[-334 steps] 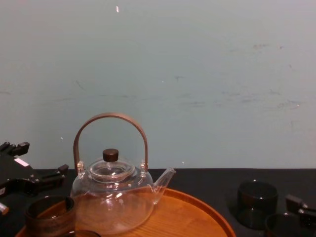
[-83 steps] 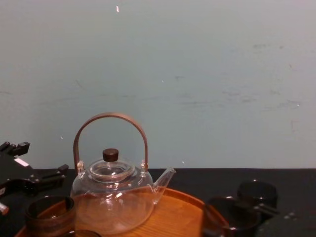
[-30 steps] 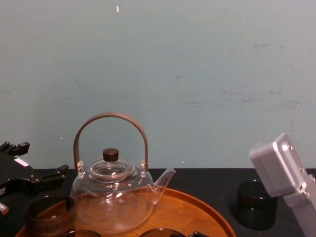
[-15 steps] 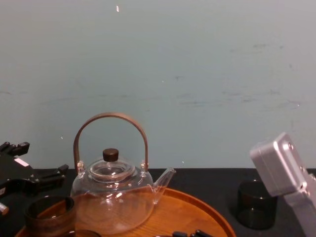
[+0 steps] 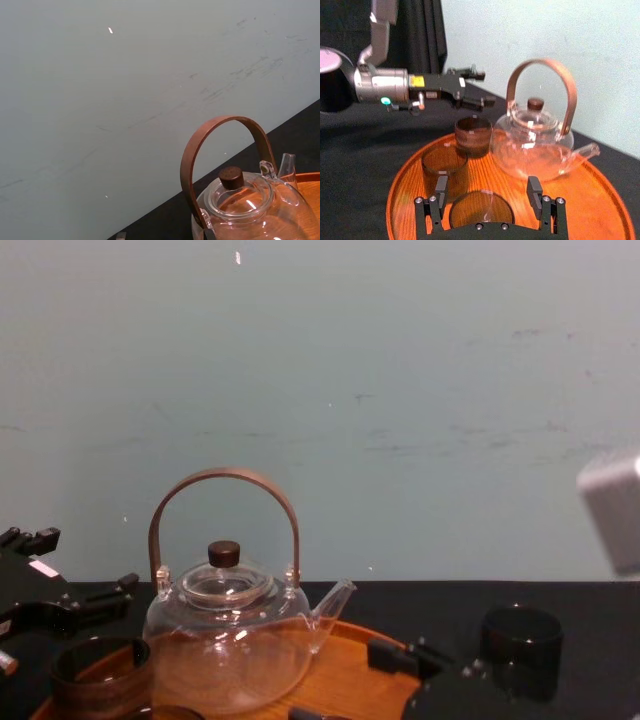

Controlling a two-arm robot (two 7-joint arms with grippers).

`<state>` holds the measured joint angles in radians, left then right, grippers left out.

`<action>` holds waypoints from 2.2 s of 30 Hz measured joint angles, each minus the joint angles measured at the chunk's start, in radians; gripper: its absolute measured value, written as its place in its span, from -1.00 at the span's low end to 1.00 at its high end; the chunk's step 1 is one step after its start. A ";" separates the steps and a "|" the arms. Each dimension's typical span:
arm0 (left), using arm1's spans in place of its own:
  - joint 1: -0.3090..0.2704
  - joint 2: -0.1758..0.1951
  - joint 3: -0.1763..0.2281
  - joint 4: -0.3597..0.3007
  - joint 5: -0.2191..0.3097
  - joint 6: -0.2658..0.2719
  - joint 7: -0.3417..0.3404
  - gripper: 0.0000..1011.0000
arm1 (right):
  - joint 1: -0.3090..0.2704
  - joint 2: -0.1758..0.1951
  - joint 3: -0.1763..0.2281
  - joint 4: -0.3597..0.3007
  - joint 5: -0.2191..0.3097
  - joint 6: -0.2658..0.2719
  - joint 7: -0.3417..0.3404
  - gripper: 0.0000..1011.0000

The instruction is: Pick up the glass from the table and place it on the tray.

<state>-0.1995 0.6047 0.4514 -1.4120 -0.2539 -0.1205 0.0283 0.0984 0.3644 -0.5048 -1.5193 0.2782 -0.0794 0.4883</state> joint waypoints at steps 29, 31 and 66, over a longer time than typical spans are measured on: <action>0.000 0.000 0.000 0.000 0.000 0.000 0.000 0.98 | -0.145 0.124 0.331 -0.033 0.114 -0.027 -0.129 0.98; 0.000 0.000 0.000 0.000 0.000 0.000 0.000 0.98 | -0.131 0.118 0.340 -0.015 0.112 -0.017 -0.137 0.98; 0.000 0.000 0.000 0.000 0.000 0.000 0.000 0.98 | 0.119 0.001 0.232 0.262 0.000 0.035 -0.083 0.98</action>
<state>-0.1995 0.6047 0.4514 -1.4120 -0.2539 -0.1205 0.0283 0.2177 0.3657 -0.2731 -1.2573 0.2786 -0.0445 0.4052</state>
